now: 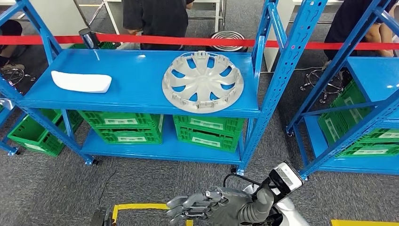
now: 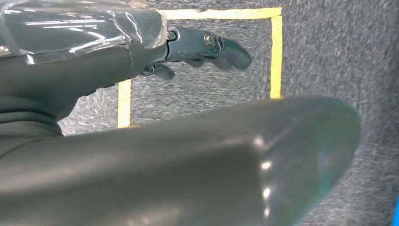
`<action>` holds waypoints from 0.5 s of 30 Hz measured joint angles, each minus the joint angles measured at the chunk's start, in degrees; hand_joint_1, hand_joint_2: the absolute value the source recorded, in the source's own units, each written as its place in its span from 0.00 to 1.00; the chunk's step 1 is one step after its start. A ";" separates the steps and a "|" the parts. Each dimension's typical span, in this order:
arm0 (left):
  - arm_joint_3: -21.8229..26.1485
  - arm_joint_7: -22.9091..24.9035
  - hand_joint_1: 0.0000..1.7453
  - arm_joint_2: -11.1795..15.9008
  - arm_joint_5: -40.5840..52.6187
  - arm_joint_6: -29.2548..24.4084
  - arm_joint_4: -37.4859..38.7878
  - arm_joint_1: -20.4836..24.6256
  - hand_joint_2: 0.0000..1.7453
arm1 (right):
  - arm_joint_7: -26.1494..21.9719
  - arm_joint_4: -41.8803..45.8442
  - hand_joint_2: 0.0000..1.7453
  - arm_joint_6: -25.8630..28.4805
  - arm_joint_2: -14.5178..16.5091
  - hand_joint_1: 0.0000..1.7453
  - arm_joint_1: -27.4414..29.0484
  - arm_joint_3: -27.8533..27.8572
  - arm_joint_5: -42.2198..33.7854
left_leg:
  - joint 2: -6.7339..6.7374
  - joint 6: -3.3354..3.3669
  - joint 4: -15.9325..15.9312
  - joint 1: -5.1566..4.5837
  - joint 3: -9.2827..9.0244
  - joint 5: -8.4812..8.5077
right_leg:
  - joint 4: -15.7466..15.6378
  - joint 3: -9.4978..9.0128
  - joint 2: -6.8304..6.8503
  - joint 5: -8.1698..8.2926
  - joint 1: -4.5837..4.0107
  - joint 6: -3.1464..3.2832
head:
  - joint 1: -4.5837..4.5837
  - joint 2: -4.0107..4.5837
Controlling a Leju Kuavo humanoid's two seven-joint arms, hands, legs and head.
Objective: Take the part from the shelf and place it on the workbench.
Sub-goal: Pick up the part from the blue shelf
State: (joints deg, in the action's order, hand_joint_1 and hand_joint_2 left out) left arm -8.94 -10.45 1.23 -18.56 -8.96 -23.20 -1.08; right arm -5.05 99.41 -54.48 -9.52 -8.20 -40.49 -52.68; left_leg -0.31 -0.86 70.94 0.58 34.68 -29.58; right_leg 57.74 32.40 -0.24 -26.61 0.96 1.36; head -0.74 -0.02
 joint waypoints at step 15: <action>1.59 0.02 0.00 0.30 0.40 0.51 -0.75 -0.73 0.00 | 0.55 0.21 0.00 -1.02 1.88 0.00 -0.28 0.15 0.31 | -0.39 3.58 -14.43 -0.53 1.16 7.82 | 11.02 -2.76 -0.51 -5.96 -0.47 -2.83 | 0.06 0.00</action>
State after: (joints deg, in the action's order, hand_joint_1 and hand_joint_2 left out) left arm -7.35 -10.43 1.53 -18.16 -8.45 -23.95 -1.81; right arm -4.50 99.61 -55.50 -7.65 -8.48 -40.34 -52.36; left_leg -0.69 2.73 56.51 0.06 35.84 -21.76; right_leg 68.76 29.64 -0.75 -32.56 0.49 -1.47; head -0.68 -0.02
